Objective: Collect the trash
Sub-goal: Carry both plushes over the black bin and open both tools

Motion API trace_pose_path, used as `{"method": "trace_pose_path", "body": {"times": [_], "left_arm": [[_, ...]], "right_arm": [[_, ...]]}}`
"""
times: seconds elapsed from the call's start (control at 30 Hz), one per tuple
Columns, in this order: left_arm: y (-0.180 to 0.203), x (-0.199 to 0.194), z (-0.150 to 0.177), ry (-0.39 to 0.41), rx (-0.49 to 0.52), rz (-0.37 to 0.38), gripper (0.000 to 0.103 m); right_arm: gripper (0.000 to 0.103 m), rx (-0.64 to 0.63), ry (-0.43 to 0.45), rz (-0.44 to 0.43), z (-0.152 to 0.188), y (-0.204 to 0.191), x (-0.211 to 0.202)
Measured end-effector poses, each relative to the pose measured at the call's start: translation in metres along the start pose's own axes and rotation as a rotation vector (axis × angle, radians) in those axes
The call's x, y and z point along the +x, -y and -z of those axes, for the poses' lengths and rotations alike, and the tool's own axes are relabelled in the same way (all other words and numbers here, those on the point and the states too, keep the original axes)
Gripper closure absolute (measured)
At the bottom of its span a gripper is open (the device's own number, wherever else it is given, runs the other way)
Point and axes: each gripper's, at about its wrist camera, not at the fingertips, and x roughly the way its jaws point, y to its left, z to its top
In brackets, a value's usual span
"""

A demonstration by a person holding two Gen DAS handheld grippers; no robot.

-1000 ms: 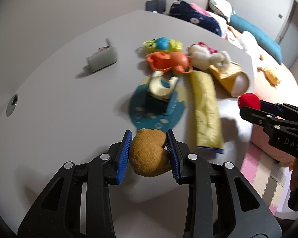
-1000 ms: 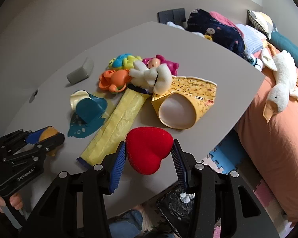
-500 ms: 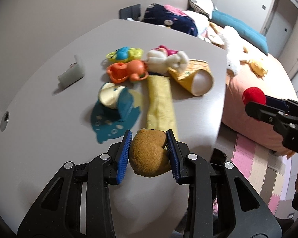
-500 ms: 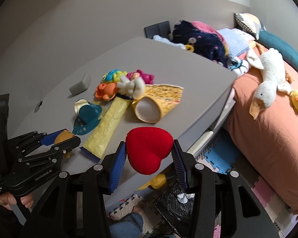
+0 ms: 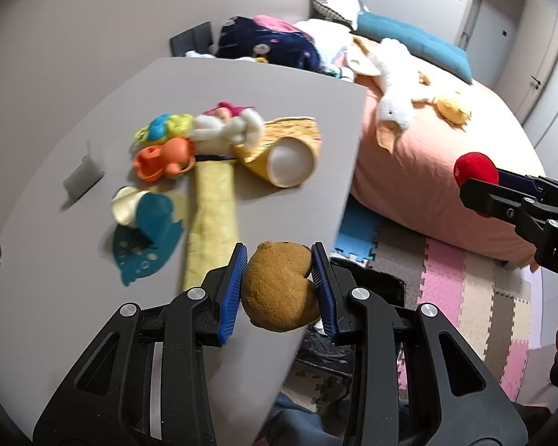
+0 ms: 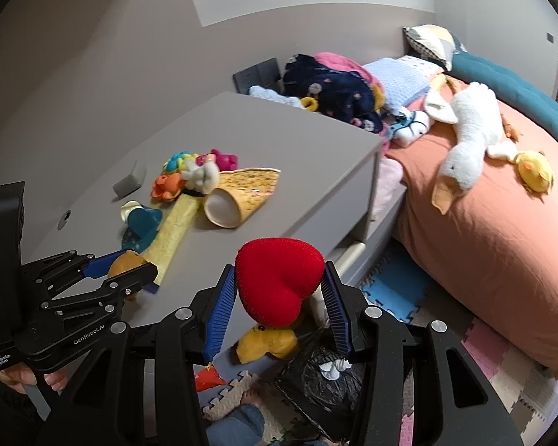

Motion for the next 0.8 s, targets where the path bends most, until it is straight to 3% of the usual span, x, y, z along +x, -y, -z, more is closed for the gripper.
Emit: {"method": "trace_pose_path", "body": {"times": [0.8], "left_arm": [[0.101,0.008,0.0,-0.017,0.216,0.143,0.068]], "right_arm": [[0.055,0.112,0.026,0.123,0.043,0.078,-0.057]]}}
